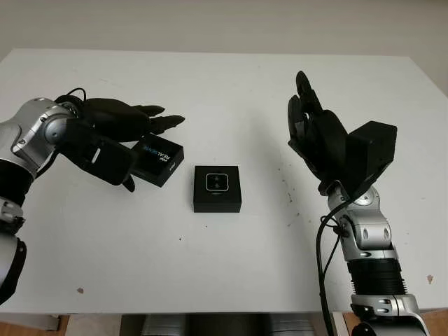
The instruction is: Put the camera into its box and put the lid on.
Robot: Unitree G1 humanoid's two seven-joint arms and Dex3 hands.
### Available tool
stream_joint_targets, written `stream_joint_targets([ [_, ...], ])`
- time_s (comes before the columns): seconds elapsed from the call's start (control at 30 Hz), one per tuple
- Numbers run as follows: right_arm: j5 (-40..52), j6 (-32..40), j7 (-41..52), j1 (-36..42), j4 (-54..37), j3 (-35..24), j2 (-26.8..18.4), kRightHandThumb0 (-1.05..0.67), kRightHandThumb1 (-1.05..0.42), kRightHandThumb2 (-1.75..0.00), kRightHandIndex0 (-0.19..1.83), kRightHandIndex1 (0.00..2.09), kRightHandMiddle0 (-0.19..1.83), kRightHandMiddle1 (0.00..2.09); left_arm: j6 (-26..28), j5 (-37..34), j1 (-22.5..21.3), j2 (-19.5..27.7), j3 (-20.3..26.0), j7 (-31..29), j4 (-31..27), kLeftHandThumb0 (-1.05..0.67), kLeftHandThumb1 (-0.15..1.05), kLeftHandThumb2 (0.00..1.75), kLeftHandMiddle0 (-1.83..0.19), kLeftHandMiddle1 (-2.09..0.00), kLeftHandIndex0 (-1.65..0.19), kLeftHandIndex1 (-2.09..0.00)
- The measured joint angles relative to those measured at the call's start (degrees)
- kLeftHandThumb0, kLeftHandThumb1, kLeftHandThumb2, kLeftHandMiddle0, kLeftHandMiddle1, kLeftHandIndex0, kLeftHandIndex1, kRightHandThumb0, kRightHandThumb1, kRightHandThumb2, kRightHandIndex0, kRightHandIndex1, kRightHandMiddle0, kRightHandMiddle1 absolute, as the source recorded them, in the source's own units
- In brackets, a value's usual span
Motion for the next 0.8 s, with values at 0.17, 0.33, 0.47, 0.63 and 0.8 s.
stream_joint_targets([
  [0.17,0.15,0.00,-0.01,0.01,0.23,-0.02,0.00,-0.72,-1.05,-0.68,-0.19,0.00,-0.19,0.00,1.99,0.16,-1.58,-1.56,-0.01,1.76,2.74,-0.63,0.82,0.06,0.07,-0.08,0.08,-0.08],
  [0.33,0.01,-0.07,-0.16,0.01,0.37,-0.12,0.00,-0.74,-1.05,-0.68,-0.19,0.01,-0.19,0.00,3.22,0.09,-2.10,-2.56,-0.11,2.38,4.41,-0.66,0.83,0.06,0.05,-0.07,0.06,-0.08],
  [0.47,0.00,0.03,-0.51,0.01,0.32,-0.13,-0.01,-0.73,-1.05,-0.68,-0.19,0.01,-0.19,0.00,2.53,0.52,-2.10,-3.26,-0.95,4.10,6.12,-0.65,0.82,0.05,0.02,-0.07,0.04,-0.08],
  [0.63,-0.11,0.34,-1.03,0.07,0.14,-0.14,-0.01,-0.74,-1.05,-0.68,-0.19,0.00,-0.19,0.00,2.94,2.00,-2.11,-3.53,-2.73,4.59,7.36,-0.61,0.81,0.05,0.00,-0.07,0.02,-0.08],
  [0.8,0.02,1.36,-0.77,0.33,-1.19,-0.18,-0.06,-0.72,-1.05,-0.69,-0.19,0.00,-0.19,0.00,3.34,3.46,-2.39,-3.53,-4.55,3.34,7.36,-0.62,0.79,0.05,-0.01,-0.06,-0.01,-0.09],
])
